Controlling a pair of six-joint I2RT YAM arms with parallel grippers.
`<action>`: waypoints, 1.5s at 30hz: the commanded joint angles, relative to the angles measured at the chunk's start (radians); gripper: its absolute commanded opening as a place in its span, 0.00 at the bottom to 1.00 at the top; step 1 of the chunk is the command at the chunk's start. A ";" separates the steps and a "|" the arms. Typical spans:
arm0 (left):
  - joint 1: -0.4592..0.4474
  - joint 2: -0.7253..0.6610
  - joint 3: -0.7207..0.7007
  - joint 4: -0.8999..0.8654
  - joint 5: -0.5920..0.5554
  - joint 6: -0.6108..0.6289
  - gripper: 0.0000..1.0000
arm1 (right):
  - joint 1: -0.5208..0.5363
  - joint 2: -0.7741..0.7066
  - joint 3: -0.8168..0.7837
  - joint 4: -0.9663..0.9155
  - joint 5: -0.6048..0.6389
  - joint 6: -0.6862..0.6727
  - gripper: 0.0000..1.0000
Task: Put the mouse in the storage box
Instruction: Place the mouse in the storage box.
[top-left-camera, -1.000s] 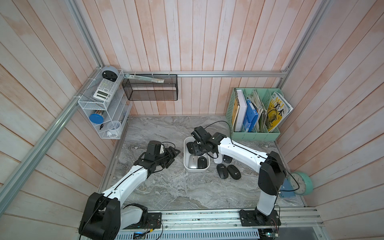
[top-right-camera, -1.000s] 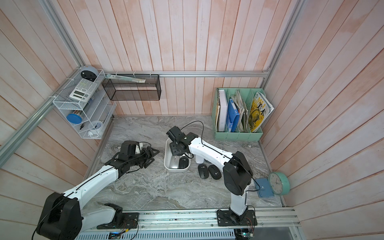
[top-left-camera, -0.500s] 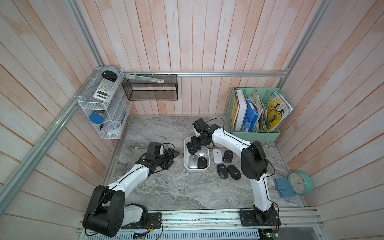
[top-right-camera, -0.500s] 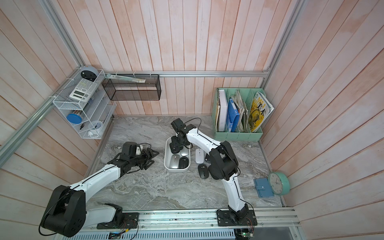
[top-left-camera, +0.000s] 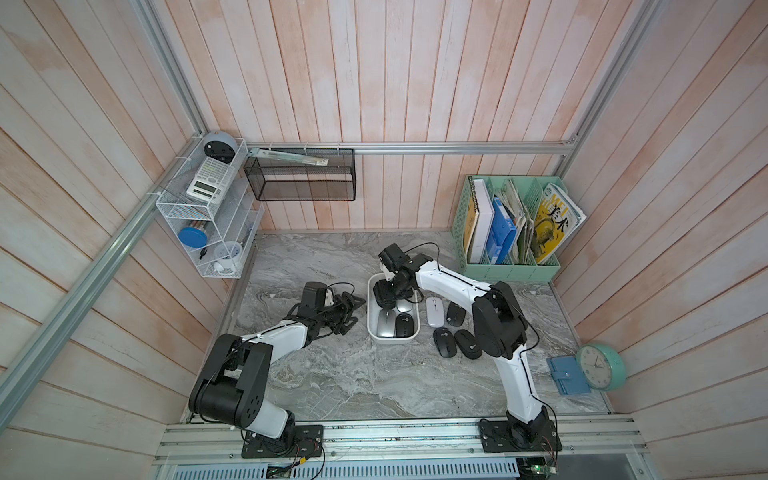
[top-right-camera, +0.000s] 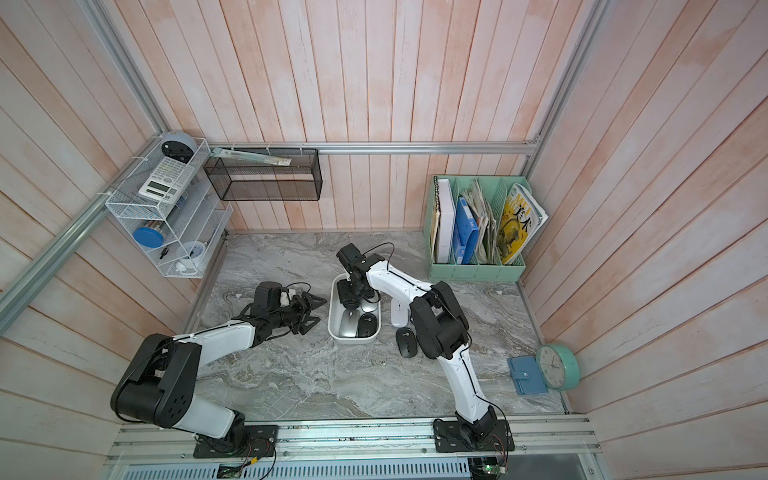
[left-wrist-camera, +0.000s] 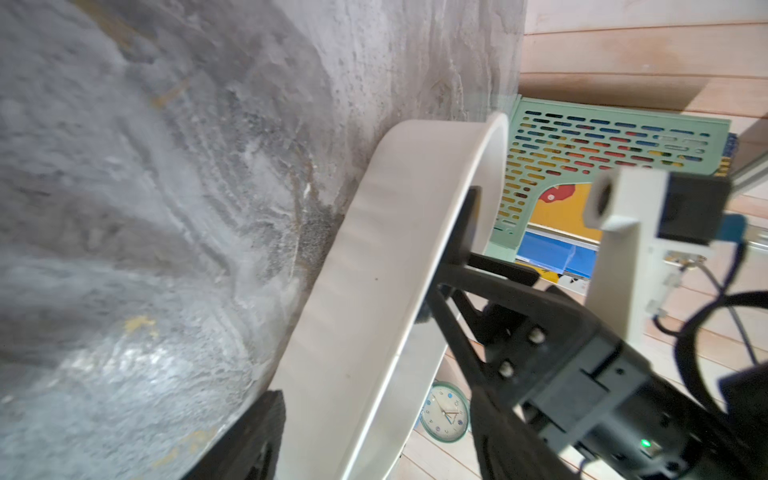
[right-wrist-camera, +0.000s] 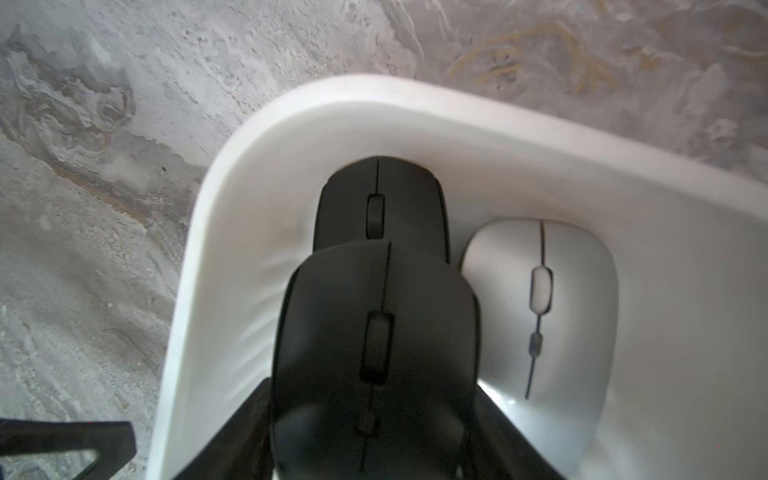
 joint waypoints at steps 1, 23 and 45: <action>0.005 0.000 -0.011 0.084 0.024 -0.022 0.76 | 0.007 0.034 0.074 -0.031 0.000 -0.027 0.61; 0.004 -0.023 -0.074 0.154 0.027 -0.059 0.78 | 0.026 0.110 0.182 -0.110 0.006 -0.042 0.72; -0.064 -0.132 -0.083 0.039 0.002 0.019 0.78 | 0.008 -0.215 -0.021 -0.124 0.130 -0.029 0.76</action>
